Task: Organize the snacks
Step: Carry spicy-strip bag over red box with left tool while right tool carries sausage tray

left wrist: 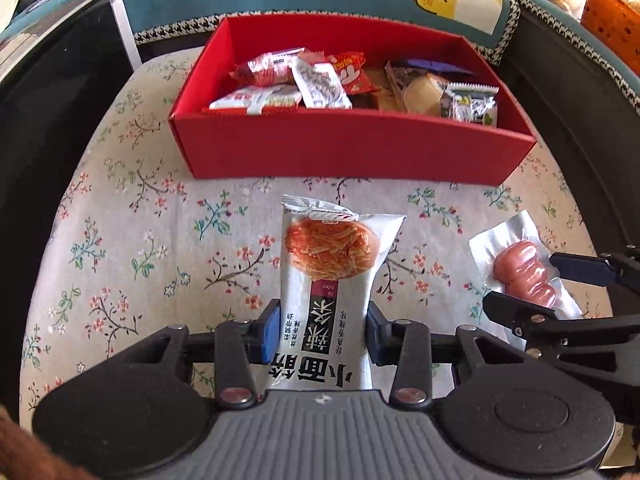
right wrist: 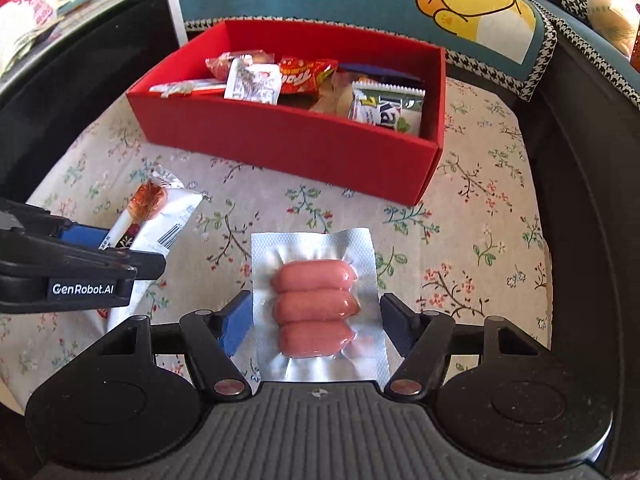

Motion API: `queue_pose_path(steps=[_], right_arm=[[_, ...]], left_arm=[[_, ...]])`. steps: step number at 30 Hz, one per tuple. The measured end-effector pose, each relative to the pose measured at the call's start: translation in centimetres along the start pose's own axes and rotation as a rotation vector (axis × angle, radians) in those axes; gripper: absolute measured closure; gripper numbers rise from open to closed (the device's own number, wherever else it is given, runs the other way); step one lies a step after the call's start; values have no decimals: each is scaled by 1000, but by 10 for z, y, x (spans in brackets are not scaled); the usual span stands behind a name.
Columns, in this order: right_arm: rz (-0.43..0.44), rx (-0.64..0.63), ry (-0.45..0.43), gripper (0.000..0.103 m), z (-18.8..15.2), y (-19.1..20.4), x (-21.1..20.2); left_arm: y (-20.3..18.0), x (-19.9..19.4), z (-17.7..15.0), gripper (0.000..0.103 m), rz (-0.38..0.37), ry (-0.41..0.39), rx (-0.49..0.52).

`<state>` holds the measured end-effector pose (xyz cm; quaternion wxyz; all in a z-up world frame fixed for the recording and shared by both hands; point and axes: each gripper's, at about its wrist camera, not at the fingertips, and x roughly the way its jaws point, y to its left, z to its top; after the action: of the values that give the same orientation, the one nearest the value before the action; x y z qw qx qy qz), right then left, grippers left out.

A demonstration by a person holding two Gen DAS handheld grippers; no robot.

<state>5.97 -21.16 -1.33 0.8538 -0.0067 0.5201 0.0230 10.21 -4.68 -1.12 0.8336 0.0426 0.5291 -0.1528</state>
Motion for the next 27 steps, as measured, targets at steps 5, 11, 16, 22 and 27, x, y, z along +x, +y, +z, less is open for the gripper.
queue_pose_path(steps=[5,11,16,22,27], right_arm=[[0,16,-21,29,8,-3,-3],[-2,21,-48,29,19,-4,-7],[-1,33,-79,29,32,-7,-10],[5,53,-113,28,48,-10,-13],[9,69,-127,28,57,-11,-12]], left_arm=[[-3,-7,8,19,5,-29,1],[-4,-11,17,19,5,-51,-7],[-2,-13,27,19,3,-68,-25],[-2,-15,42,19,-1,-92,-40],[-3,-16,53,20,-4,-107,-51]])
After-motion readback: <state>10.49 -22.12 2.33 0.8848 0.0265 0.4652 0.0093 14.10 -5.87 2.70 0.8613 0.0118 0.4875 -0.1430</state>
